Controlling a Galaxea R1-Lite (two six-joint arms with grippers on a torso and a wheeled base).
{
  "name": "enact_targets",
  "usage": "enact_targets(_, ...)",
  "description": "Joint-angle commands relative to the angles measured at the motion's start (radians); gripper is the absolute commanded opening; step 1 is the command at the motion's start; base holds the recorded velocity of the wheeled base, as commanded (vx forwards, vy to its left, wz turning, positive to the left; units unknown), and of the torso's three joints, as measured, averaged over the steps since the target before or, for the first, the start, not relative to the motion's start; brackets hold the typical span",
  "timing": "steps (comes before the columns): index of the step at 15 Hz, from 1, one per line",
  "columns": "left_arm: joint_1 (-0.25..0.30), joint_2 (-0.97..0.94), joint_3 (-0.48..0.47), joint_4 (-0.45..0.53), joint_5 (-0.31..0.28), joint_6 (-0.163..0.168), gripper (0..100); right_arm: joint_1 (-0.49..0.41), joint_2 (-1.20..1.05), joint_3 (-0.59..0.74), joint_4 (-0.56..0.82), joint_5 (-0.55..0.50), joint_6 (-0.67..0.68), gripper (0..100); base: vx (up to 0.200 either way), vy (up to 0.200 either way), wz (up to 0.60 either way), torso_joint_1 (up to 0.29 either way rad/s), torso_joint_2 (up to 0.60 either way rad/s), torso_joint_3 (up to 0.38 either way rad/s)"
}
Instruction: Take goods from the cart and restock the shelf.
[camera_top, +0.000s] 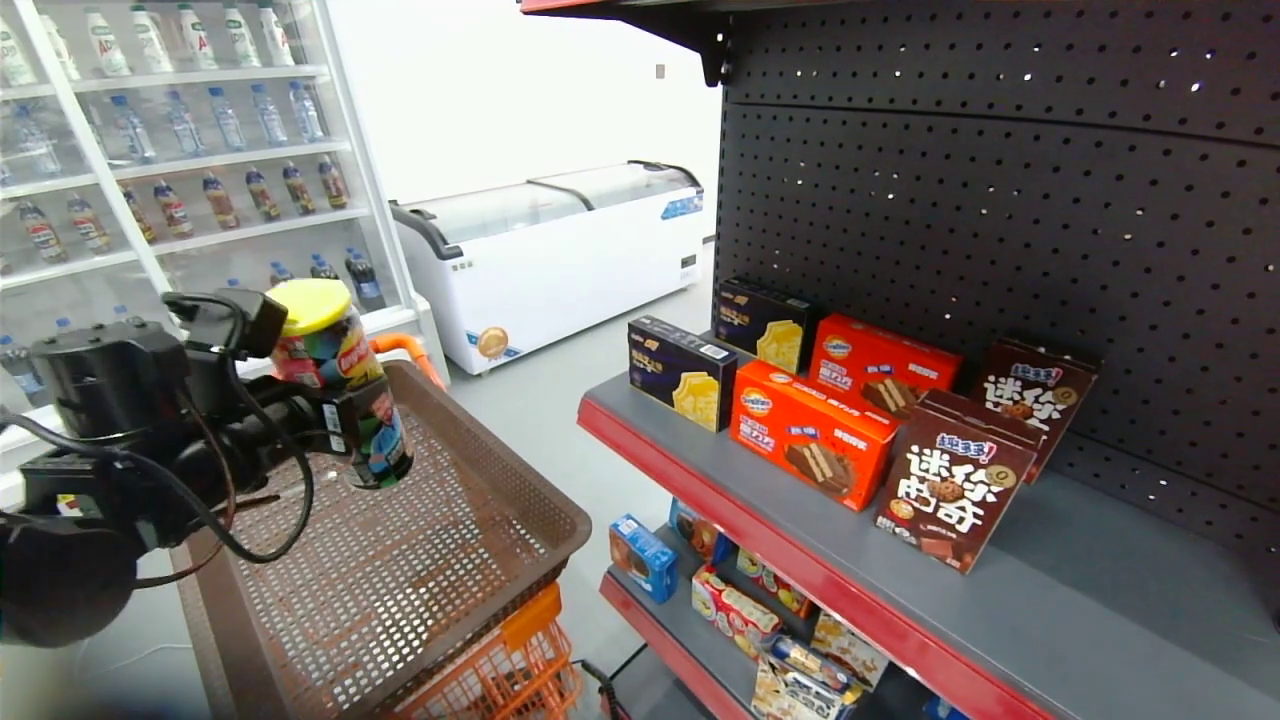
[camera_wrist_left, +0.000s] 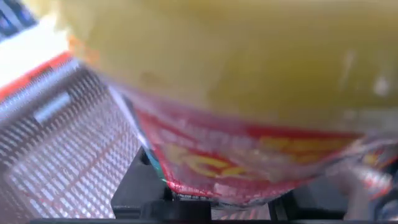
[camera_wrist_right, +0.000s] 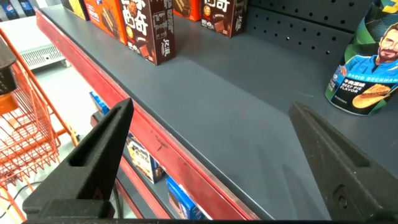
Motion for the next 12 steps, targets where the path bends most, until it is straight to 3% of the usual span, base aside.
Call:
enact_targets(1, -0.017, -0.241, 0.052, 0.005, 0.025, -0.027, 0, 0.0, 0.001, 0.0, 0.0, 0.0, -0.001, 100, 0.0, 0.0, 0.0, 0.0, 0.0, 0.0)
enact_targets(3, -0.014, -0.35, 0.12, 0.069, 0.074, -0.014, 0, 0.0, 0.001, 0.0, 0.0, 0.0, -0.001, 100, 0.0, 0.0, 0.0, 0.0, 0.0, 0.0)
enact_targets(4, -0.016, -0.424, 0.141, 0.166, 0.103, 0.003, 0, 0.0, 0.001, 0.0, 0.0, 0.0, -0.001, 100, 0.0, 0.0, 0.0, 0.0, 0.0, 0.0)
enact_targets(5, -0.017, -0.496, 0.149, 0.26, 0.106, 0.016, 0, 0.0, 0.001, -0.002, 0.0, 0.0, -0.001, 100, 0.0, 0.0, 0.0, 0.0, 0.0, 0.0)
enact_targets(8, -0.028, -0.666, 0.134, 0.462, 0.099, 0.018, 0, 0.0, 0.001, 0.0, 0.0, 0.0, -0.001, 100, 0.0, 0.0, 0.0, 0.0, 0.0, 0.0)
enact_targets(12, -0.045, -0.784, 0.129, 0.522, 0.097, 0.021, 0, 0.0, 0.001, 0.0, 0.0, 0.0, -0.001, 100, 0.0, 0.0, 0.0, 0.0, 0.0, 0.0)
